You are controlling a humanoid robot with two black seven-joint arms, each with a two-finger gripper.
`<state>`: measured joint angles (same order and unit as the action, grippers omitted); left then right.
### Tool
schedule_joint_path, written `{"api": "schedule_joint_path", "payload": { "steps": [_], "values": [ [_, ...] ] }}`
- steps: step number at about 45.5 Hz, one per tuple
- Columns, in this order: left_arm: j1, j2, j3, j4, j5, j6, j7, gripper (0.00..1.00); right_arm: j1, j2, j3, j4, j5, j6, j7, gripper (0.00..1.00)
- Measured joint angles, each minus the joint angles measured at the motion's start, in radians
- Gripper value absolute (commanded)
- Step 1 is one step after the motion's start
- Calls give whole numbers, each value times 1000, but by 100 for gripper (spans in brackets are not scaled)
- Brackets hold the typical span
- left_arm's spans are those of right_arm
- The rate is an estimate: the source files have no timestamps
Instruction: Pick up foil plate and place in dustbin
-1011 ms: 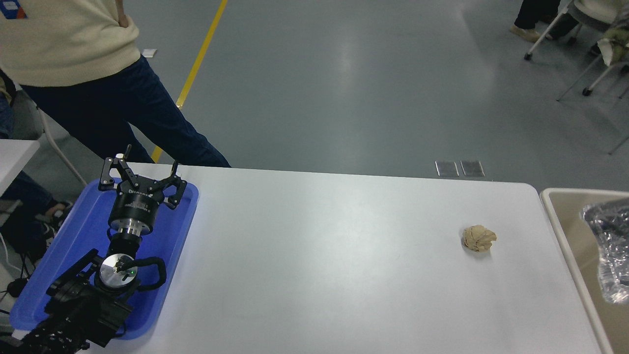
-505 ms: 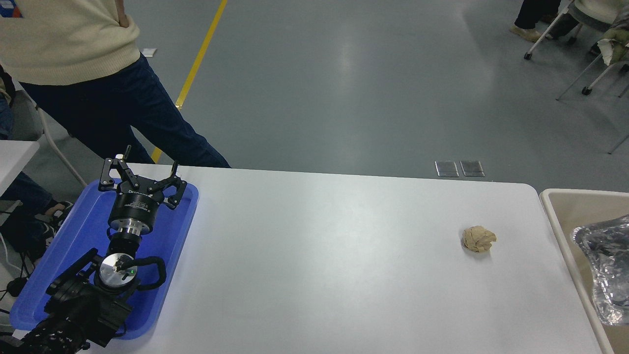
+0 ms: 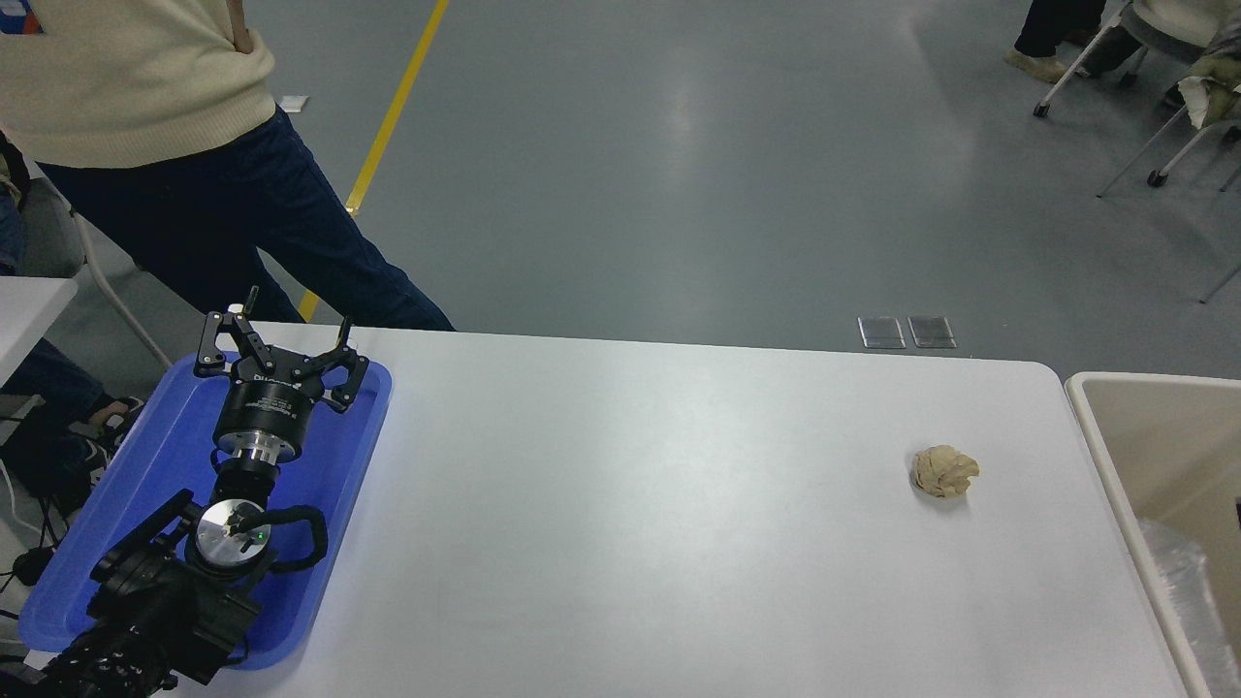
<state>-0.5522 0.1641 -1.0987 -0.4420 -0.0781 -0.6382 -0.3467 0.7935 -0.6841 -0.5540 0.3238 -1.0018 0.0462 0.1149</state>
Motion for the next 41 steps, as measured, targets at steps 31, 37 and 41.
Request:
{"api": "schedule_joint_path", "payload": {
  "steps": [31, 37, 41],
  "values": [
    [-1, 0, 1, -1, 0, 0, 1, 100, 387, -151, -129, 510, 101, 146, 0, 100],
    [-1, 0, 1, -1, 0, 0, 2, 100, 525, -167, -216, 650, 135, 187, 2, 100],
    [-1, 0, 2, -1, 0, 0, 2, 100, 629, -171, -276, 753, 175, 218, 3, 100]
  ]
}}
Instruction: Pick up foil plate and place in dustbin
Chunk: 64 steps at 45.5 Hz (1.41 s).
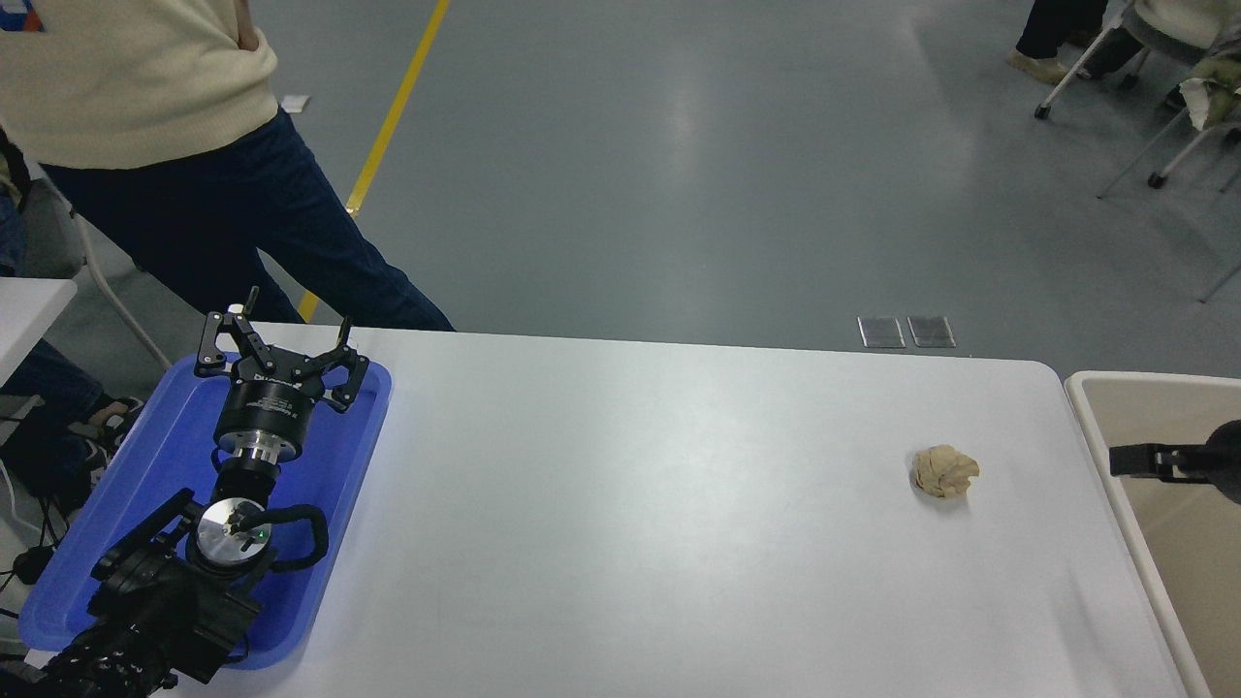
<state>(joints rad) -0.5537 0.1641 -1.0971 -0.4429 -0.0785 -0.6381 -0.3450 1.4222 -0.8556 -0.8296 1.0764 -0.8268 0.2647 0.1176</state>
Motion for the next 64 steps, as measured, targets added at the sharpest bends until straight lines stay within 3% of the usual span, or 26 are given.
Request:
{"api": "schedule_joint_path", "payload": {
  "steps": [20, 51, 64],
  "values": [
    [1, 0, 0, 1, 0, 0, 0, 100, 462, 113, -204, 306, 314, 255, -1, 100],
    [3, 0, -1, 1, 1, 0, 0, 100, 741, 626, -352, 354, 798, 418, -3, 100],
    [3, 0, -2, 1, 0, 0, 0, 100, 773, 730, -408, 351, 871, 422, -2, 100]
  ]
}}
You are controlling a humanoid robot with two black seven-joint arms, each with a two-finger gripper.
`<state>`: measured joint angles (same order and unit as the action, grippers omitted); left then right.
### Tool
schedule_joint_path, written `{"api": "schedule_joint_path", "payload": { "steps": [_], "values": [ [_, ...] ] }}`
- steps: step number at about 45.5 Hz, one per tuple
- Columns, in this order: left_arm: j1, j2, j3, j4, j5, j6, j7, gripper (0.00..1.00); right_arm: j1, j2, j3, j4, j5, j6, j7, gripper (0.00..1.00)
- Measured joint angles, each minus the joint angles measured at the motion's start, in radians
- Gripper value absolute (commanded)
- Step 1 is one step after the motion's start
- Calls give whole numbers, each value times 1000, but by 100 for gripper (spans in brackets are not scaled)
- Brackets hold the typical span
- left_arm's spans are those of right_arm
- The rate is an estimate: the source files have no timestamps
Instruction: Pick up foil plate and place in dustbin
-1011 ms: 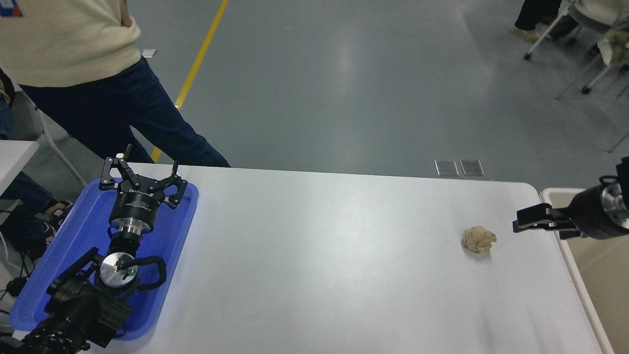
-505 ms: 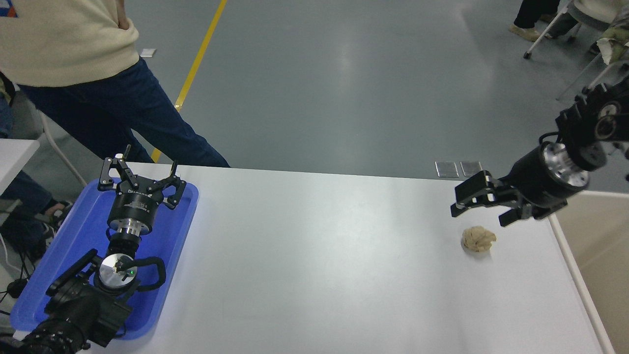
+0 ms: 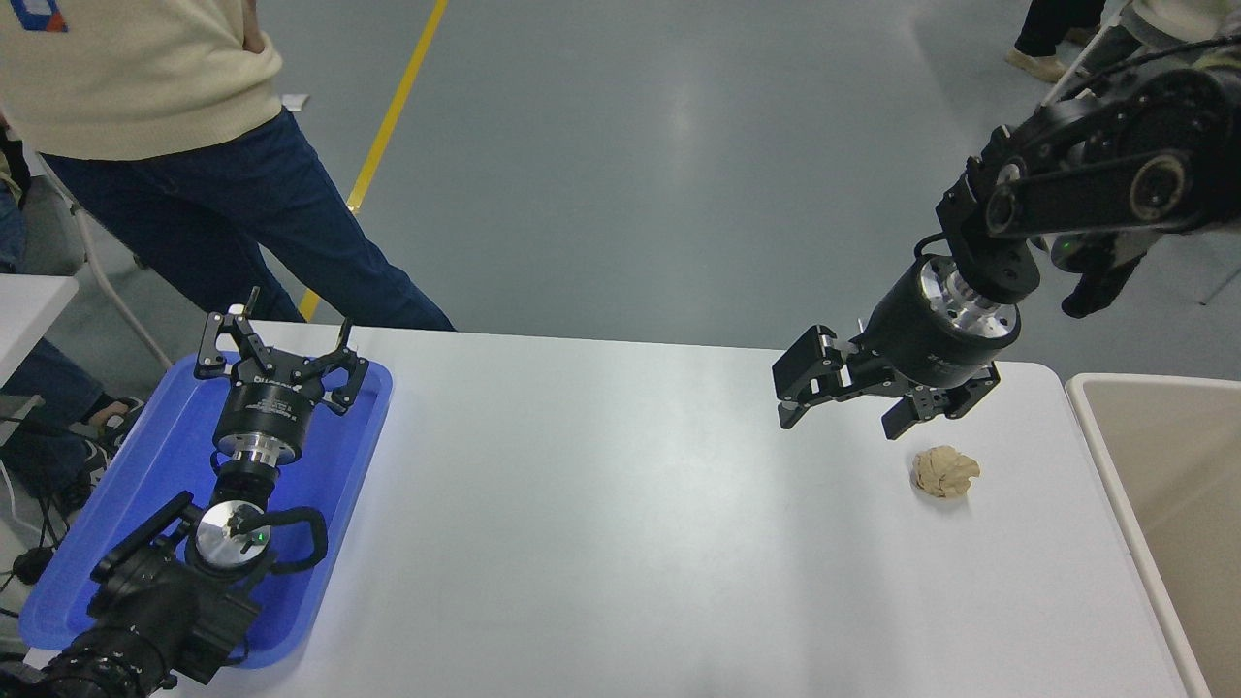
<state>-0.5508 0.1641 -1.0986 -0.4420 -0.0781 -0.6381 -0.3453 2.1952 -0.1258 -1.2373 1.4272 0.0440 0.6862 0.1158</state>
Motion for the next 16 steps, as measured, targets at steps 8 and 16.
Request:
{"api": "schedule_joint_path", "payload": {
  "steps": [8, 16],
  "values": [
    [0, 0, -1, 0, 0, 0, -1, 100, 10, 21, -48, 0, 4, -2, 0, 100],
    [0, 0, -1, 0, 0, 0, -1, 100, 19, 31, -78, 2, 2, -4, 1, 100]
  ]
}}
